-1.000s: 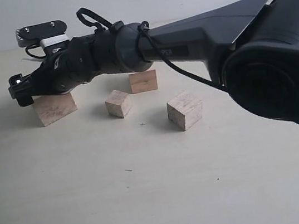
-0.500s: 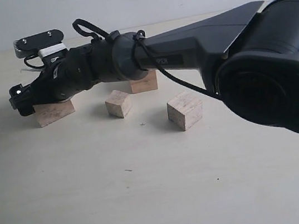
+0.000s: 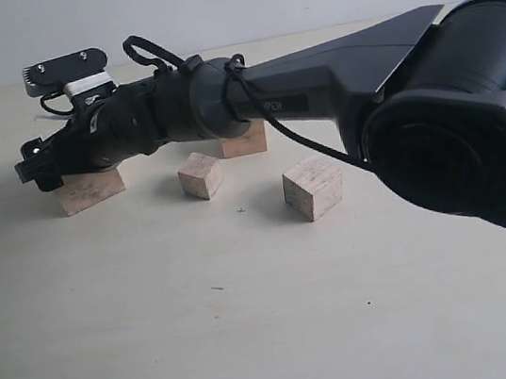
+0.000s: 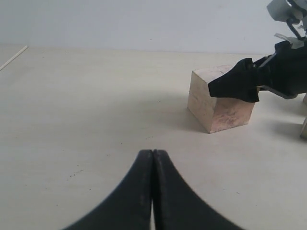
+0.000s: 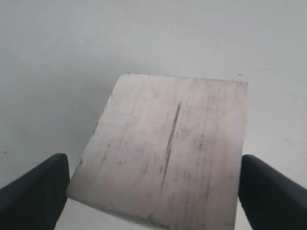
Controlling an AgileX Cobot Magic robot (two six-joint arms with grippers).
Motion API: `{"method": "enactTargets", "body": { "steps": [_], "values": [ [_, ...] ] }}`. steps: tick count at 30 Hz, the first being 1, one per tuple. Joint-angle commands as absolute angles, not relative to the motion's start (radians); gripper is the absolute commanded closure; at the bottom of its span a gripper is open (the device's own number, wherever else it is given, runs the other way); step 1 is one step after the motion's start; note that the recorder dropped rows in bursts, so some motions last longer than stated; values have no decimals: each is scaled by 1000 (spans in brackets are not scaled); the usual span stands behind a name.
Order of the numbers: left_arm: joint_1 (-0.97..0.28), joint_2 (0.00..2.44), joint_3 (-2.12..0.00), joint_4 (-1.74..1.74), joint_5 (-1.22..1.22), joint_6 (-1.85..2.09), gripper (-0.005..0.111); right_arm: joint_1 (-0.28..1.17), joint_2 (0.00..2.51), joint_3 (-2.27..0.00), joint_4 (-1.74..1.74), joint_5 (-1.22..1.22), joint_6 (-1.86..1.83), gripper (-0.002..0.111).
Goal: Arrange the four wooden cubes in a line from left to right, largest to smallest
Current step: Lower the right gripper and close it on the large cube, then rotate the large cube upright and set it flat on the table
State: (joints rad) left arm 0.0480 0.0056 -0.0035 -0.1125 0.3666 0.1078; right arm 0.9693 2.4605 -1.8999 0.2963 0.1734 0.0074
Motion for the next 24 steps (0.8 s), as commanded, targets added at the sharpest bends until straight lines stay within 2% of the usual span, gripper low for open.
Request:
{"method": "enactTargets", "body": {
  "steps": [1,9,14,17,21,24],
  "values": [
    [47,0,0,-112,354,99,107,971,2460,-1903,288,178,0,50],
    [47,0,0,-112,354,99,107,971,2429,-1903,242,333,0,106],
    [47,0,0,-112,354,99,107,971,2366,-1903,94,494,-27,108],
    [47,0,0,-112,354,99,107,969,2319,-1903,75,615,-231,108],
    [47,0,0,-112,354,99,107,959,2270,-1903,150,809,-569,108],
    [47,0,0,-112,354,99,107,924,2249,-1903,338,917,-761,108]
  ]
}}
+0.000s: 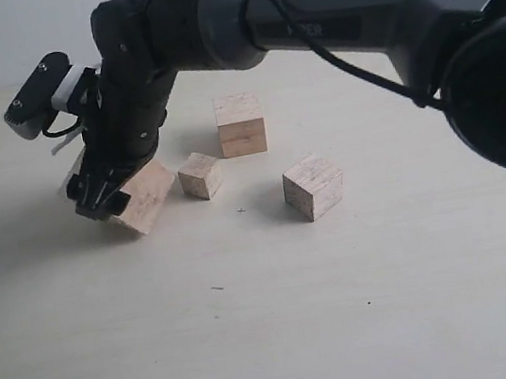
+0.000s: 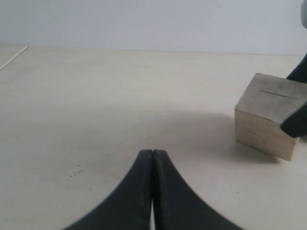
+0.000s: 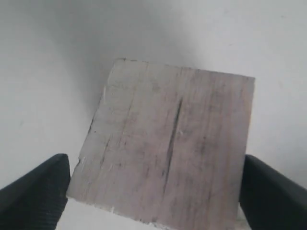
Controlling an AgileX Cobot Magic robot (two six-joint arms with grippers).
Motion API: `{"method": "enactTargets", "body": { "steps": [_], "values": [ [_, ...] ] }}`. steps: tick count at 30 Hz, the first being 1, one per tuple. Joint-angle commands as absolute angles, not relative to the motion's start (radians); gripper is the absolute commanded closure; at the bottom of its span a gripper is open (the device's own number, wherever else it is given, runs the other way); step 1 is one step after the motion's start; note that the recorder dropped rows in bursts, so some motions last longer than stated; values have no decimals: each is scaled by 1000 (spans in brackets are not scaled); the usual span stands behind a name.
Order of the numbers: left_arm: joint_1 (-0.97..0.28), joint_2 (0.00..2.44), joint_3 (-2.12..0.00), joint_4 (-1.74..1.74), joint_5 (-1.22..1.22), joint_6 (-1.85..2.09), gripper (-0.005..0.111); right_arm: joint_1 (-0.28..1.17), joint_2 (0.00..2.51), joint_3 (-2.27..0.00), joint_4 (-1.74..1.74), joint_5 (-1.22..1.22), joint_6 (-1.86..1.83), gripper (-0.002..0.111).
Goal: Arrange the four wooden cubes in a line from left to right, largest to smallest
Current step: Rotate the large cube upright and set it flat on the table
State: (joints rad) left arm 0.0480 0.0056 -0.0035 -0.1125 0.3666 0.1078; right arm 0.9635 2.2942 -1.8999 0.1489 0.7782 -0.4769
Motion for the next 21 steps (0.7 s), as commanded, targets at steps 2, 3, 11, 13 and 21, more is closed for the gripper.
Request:
{"method": "enactTargets", "body": {
  "steps": [2,3,11,13,21],
  "values": [
    [47,0,0,-112,354,99,107,899,2239,-1903,446,952,-849,108],
    [47,0,0,-112,354,99,107,880,2234,-1903,506,969,-886,108],
    [47,0,0,-112,354,99,107,783,2234,-1903,597,1037,-1051,108],
    [47,0,0,-112,354,99,107,770,2241,-1903,649,1047,-1114,108],
    [47,0,0,-112,354,99,107,762,2309,-1903,911,1150,-1388,108]
  ]
}}
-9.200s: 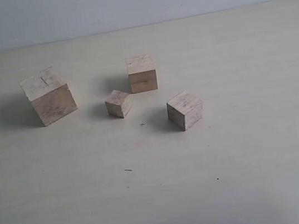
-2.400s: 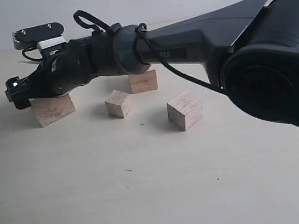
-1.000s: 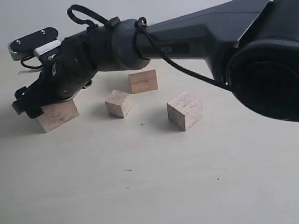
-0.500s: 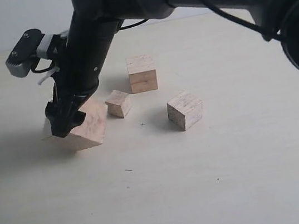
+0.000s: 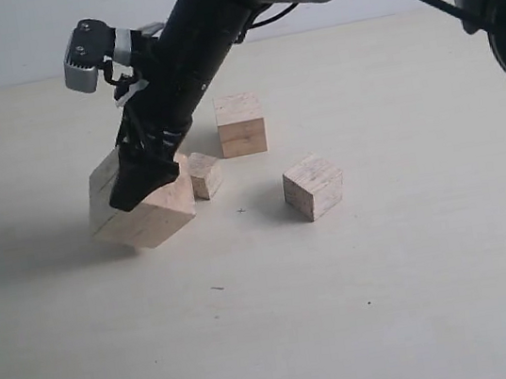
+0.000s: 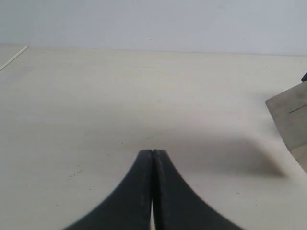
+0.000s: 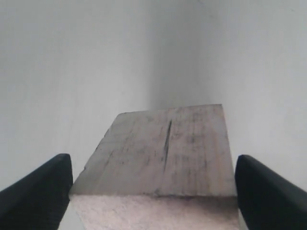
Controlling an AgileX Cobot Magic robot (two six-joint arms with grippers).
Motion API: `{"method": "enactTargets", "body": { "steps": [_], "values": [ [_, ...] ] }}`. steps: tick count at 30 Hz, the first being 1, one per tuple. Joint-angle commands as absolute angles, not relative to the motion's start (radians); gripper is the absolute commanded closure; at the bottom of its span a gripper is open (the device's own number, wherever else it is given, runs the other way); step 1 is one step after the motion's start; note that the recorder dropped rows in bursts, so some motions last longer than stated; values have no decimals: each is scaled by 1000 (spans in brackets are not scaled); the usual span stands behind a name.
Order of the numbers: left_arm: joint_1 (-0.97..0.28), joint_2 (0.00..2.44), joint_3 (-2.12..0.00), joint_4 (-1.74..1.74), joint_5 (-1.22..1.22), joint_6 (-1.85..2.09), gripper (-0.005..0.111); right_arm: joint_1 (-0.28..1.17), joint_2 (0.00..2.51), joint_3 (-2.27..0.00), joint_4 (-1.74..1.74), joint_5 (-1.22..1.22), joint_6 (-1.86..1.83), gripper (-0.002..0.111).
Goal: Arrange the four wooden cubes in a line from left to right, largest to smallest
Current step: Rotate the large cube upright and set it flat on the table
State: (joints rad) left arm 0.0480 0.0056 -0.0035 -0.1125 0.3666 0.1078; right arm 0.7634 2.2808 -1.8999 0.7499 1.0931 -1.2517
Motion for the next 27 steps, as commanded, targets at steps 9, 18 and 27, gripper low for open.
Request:
{"method": "enactTargets", "body": {
  "steps": [9,18,27],
  "values": [
    [47,0,0,-112,354,99,107,754,2376,-1903,979,1147,-1521,108],
    [47,0,0,-112,354,99,107,692,2405,-1903,978,1092,-1553,108],
    [47,0,0,-112,354,99,107,643,2433,-1903,983,1090,-1709,108]
  ]
}}
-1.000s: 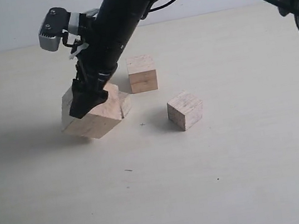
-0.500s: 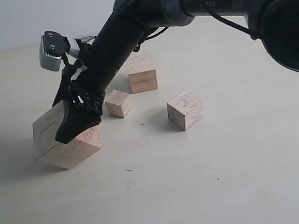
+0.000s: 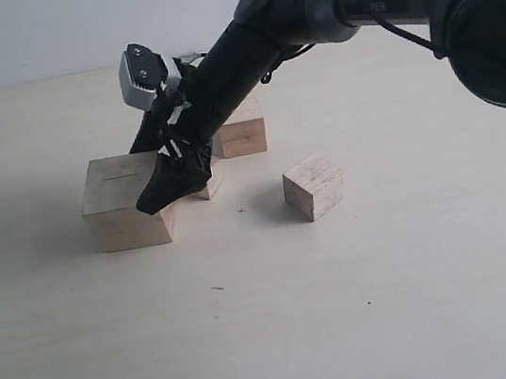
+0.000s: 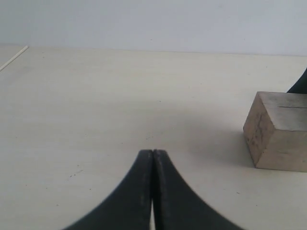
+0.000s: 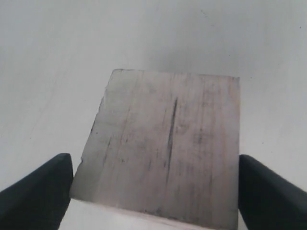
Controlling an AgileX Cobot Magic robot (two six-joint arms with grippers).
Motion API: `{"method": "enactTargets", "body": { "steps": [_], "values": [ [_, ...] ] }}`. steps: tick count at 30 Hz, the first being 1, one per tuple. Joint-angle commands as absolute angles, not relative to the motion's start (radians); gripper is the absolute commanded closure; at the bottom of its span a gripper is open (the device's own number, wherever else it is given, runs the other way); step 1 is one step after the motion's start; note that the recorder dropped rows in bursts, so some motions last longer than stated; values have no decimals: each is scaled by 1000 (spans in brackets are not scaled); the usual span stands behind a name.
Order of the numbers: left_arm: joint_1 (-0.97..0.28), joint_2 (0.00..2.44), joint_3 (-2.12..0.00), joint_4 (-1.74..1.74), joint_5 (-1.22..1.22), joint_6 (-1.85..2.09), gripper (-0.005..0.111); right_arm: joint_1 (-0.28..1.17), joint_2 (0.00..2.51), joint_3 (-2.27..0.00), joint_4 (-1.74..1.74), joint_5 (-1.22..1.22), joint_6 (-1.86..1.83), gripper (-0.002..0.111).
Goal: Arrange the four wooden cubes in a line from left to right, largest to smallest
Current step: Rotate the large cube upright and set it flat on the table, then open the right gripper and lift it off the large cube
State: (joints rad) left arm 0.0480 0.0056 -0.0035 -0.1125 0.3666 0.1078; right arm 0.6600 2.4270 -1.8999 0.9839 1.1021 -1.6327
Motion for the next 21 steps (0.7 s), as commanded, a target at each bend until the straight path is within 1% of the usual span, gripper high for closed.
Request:
{"method": "enactTargets", "body": {
  "steps": [1,12,14,16,18,19,21],
  "values": [
    [47,0,0,-112,354,99,107,641,2436,-1903,983,1090,-1709,108],
    [47,0,0,-112,354,99,107,641,2439,-1903,993,1091,-1701,107],
    [47,0,0,-112,354,99,107,641,2439,-1903,993,1092,-1708,102],
    [47,0,0,-112,354,99,107,641,2439,-1903,993,1092,-1708,92],
    [47,0,0,-112,354,99,107,641,2439,-1903,993,1092,-1708,80],
    [47,0,0,-112,354,99,107,641,2439,-1903,993,1092,-1708,70],
    [47,0,0,-112,354,99,107,641,2439,-1903,993,1092,-1708,57]
  ]
}}
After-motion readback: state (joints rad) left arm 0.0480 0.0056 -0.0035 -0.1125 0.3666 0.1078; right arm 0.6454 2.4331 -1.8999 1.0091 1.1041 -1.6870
